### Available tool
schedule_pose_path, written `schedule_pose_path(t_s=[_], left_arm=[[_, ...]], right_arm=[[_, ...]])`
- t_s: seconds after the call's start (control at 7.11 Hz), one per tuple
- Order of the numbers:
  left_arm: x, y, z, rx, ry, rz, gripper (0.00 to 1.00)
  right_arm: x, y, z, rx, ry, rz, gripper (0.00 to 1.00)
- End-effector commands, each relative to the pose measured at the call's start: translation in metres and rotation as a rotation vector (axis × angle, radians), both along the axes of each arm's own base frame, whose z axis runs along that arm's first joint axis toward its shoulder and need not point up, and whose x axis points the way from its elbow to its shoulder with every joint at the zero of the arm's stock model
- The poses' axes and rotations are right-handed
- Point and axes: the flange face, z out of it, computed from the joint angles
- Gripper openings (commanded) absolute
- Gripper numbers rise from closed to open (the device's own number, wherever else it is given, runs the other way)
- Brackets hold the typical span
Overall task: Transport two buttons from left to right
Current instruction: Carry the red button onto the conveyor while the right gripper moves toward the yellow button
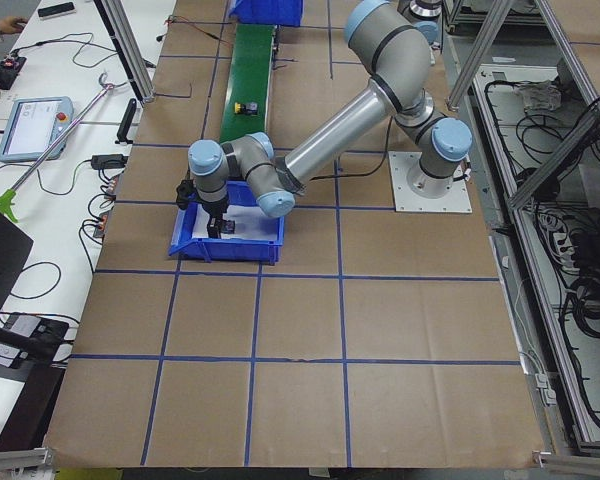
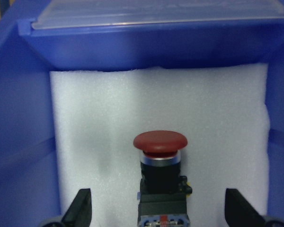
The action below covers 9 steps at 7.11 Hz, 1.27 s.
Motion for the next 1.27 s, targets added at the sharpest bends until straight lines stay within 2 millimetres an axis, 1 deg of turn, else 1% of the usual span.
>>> schedule_pose_path(t_s=[0.0, 0.14, 0.28, 0.42, 0.56, 0.7, 0.98, 1.12], left_arm=[[-0.003, 0.0, -0.003, 0.004, 0.004, -0.001, 0.71], [-0.004, 0.001, -0.004, 0.013, 0.007, 0.004, 0.41], [-0.003, 0.0, -0.004, 0.013, 0.006, 0.01, 0.2], [-0.002, 0.0, 0.003, 0.005, 0.004, 0.016, 0.1], [0.0, -0.001, 0.02, 0.022, 0.02, 0.02, 0.09], [-0.001, 0.003, 0.053, 0.036, 0.029, 0.016, 0.08], [-0.006, 0.016, 0.132, 0.063, 0.037, 0.011, 0.09], [-0.011, 0.016, 0.163, 0.052, 0.029, 0.007, 0.09]], right_arm=[[0.0, 0.0, 0.001, -0.001, 0.002, 0.0, 1.0], [0.0, 0.0, 0.001, -0.001, 0.004, 0.0, 1.0], [0.0, 0.0, 0.0, 0.0, 0.004, 0.0, 1.0], [0.0, 0.0, 0.0, 0.0, 0.004, 0.0, 1.0], [0.0, 0.0, 0.001, -0.001, 0.004, 0.0, 1.0], [0.0, 0.0, 0.001, -0.001, 0.004, 0.0, 1.0], [0.0, 0.0, 0.001, -0.001, 0.004, 0.0, 1.0], [0.0, 0.0, 0.001, -0.001, 0.004, 0.0, 1.0]])
